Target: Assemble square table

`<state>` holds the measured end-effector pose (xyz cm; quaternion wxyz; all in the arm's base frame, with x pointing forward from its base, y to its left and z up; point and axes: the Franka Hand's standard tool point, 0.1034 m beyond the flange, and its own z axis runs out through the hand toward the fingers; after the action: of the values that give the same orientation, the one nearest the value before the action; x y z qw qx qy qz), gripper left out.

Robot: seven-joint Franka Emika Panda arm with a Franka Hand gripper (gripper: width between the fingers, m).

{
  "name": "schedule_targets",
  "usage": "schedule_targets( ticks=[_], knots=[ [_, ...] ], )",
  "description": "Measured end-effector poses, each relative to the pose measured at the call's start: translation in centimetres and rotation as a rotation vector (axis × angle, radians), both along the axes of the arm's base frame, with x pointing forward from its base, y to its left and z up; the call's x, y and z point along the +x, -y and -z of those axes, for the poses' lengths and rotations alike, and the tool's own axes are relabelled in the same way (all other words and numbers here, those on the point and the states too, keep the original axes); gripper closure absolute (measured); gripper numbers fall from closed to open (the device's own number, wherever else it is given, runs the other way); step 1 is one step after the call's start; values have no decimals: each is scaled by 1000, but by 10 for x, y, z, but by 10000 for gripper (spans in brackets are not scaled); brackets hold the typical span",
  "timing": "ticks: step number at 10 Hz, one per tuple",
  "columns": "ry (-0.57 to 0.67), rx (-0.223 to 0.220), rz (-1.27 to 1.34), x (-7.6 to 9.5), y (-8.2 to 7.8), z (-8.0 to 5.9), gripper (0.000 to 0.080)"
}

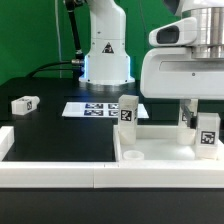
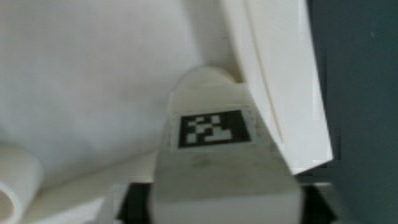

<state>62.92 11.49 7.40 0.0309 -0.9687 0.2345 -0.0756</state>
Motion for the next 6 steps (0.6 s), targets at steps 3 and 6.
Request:
schedule_targets(
  ticks=[3, 6],
  knots=[
    [-25, 69, 362, -1, 4, 0, 512],
    [-55, 161, 833, -3, 6, 1, 512]
  ],
)
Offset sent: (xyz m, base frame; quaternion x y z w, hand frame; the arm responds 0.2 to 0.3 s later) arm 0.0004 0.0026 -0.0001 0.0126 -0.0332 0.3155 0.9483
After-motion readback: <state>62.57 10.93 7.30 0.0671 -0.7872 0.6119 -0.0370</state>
